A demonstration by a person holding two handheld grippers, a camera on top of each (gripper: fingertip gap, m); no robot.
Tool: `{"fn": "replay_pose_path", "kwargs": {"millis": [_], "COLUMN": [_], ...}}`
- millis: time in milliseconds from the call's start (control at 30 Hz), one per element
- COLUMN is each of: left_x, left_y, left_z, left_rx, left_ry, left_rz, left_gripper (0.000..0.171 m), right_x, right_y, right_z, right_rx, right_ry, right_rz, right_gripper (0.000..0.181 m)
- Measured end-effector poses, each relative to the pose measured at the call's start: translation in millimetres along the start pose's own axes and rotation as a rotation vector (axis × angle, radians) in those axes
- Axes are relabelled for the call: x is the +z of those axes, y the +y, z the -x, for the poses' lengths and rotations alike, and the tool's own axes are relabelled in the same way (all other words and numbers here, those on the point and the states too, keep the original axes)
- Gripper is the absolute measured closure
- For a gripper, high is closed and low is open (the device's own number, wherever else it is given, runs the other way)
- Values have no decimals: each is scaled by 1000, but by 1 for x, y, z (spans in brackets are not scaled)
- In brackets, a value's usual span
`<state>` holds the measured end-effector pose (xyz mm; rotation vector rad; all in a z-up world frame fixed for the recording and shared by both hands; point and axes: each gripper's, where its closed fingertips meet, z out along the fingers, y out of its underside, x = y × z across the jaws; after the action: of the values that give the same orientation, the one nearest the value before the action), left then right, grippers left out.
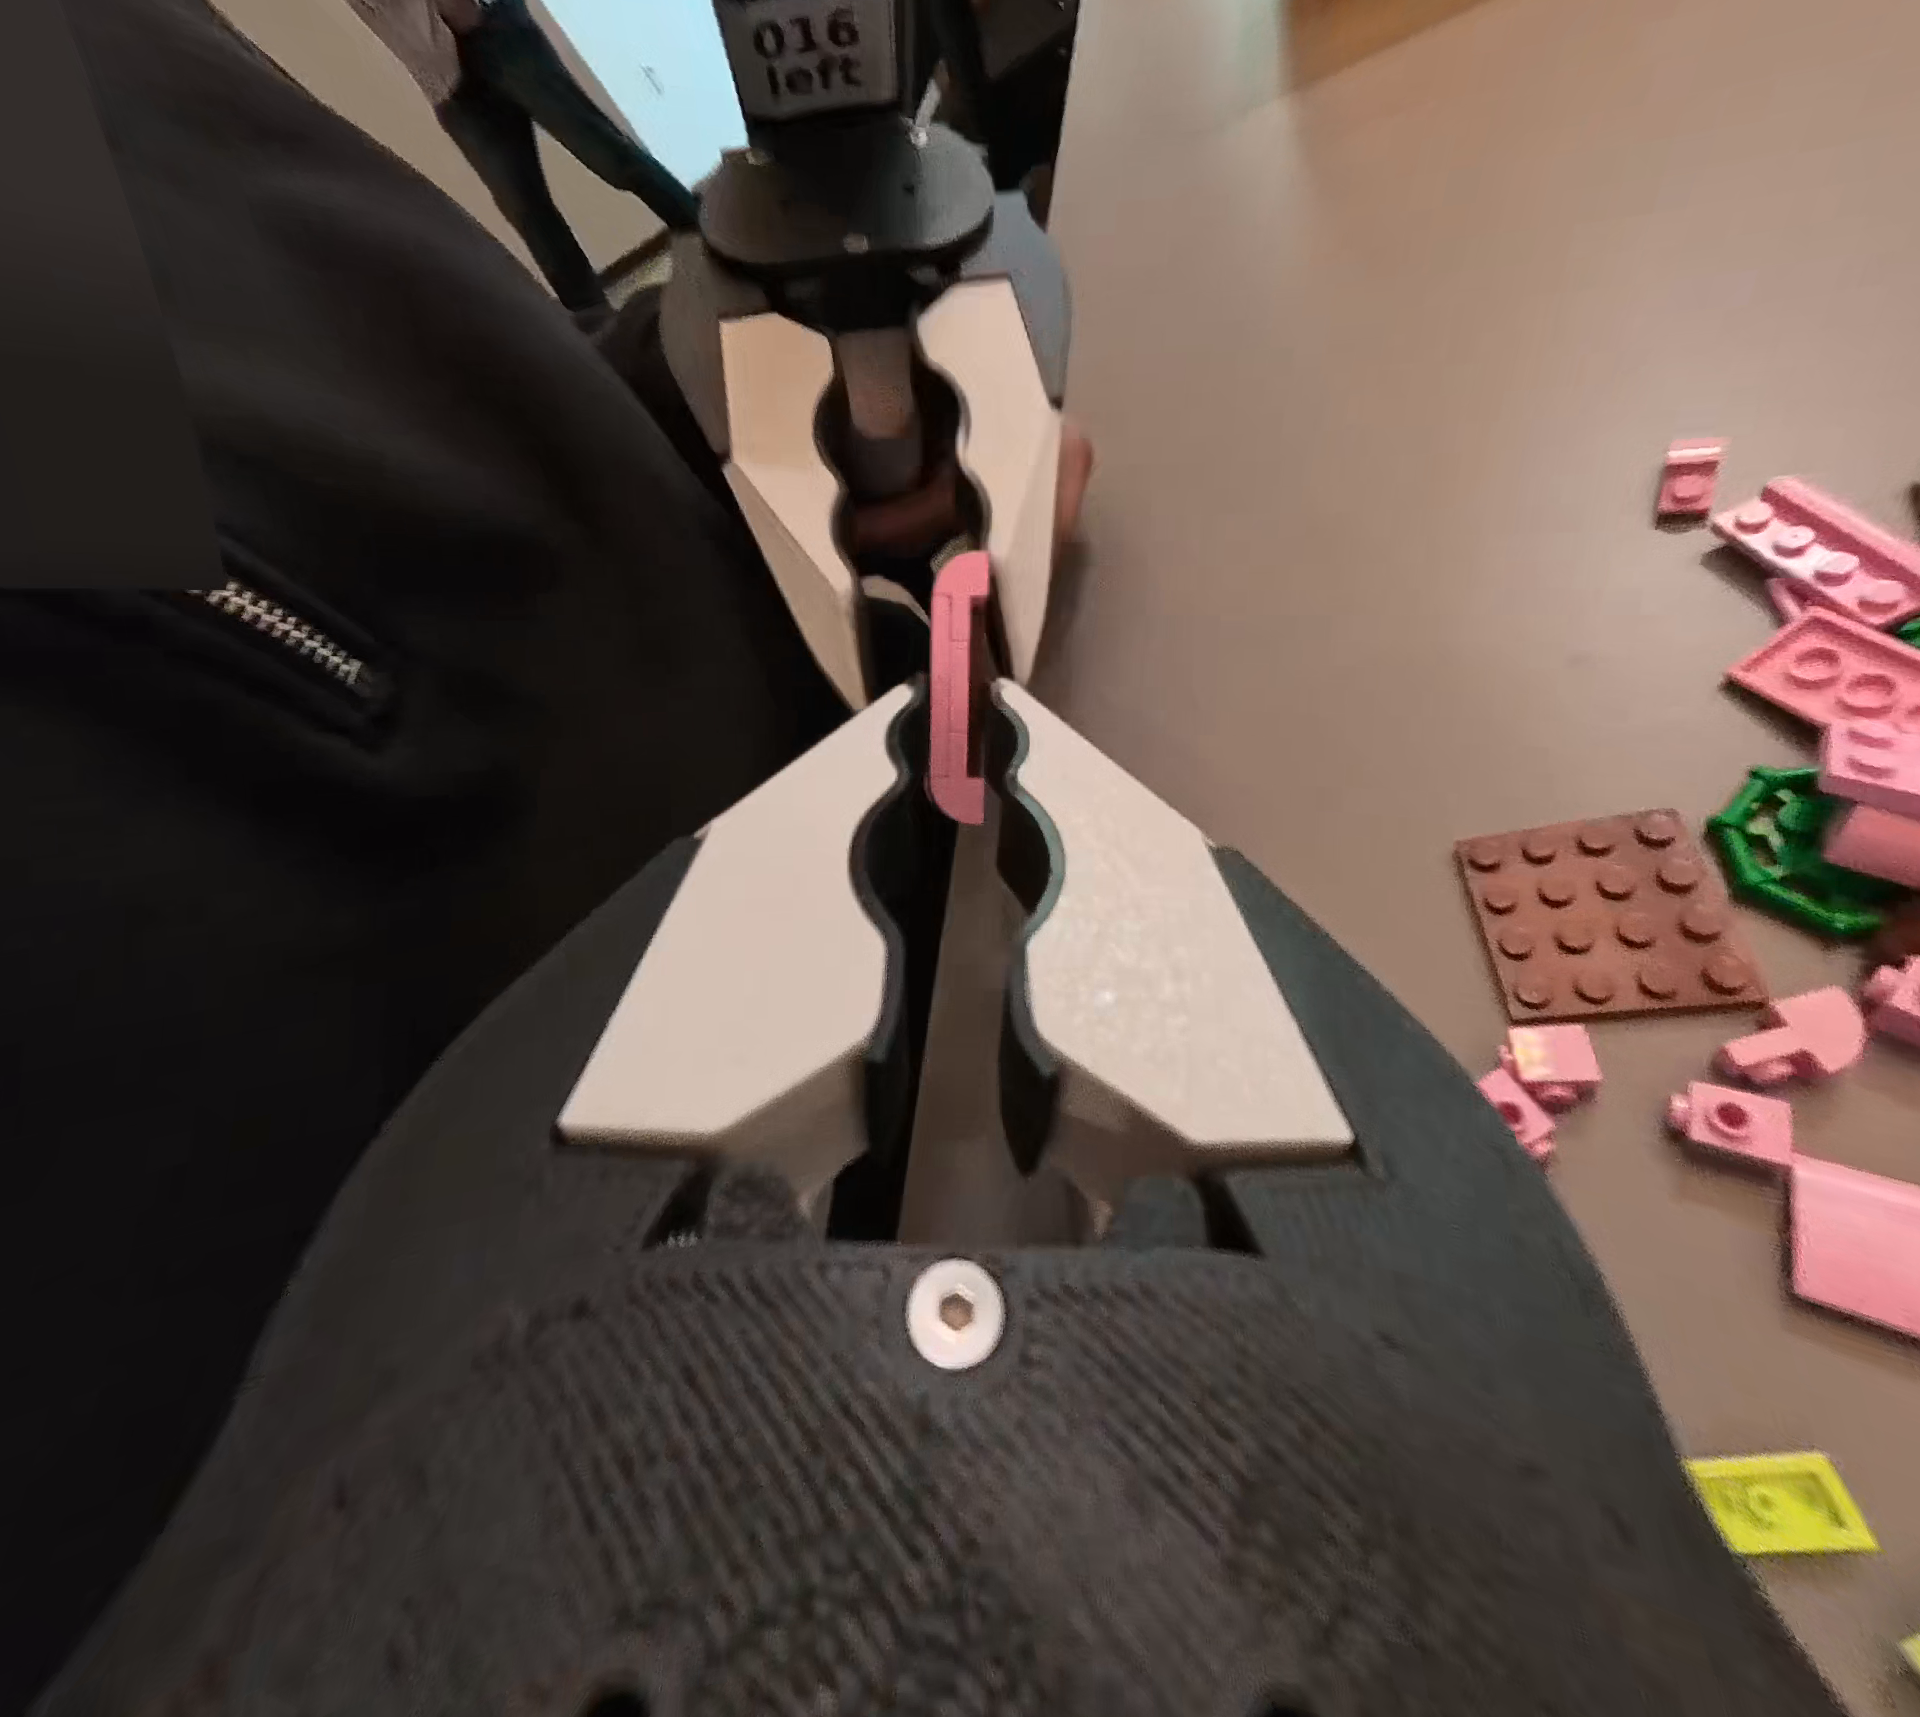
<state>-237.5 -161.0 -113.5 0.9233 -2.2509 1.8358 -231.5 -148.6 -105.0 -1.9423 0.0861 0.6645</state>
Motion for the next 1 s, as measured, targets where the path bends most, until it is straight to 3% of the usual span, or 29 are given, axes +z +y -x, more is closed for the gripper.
{"fn": "replay_pose_path", "kwargs": {"millis": [100, 200, 367, 500, 667, 800, 1000], "left_x": [1, -1, -7, -7, -3, -2, -3], "left_y": [-1, -8, -14, -16, -17, -21, -18], "left_z": [3, 15, 31, 37, 40, 40, 49], "left_rx": [-37, -171, -394, -466, -460, -455, -383], "left_ry": [-7, -28, -23, -33, -58, -63, -161], "left_rz": [-11, -82, -171, -186, -181, -210, -177], "left_gripper": [166, 166, 167, 166, 166, 166, 166], "right_x": [-5, -9, -21, -8, 6, 8, 12], "right_y": [-4, -11, -31, -23, -11, -17, -17], "right_z": [-2, -17, -20, -19, -41, -44, -53], "right_rx": [11, -47, -366, -599, -848, -972, -1035], "right_ry": [-10, 115, 324, 443, 639, 720, 799], "right_rz": [-27, -78, -189, -108, 91, 104, 176], "right_gripper": [175, 170, 137, 102, 105, 129, 132]}}
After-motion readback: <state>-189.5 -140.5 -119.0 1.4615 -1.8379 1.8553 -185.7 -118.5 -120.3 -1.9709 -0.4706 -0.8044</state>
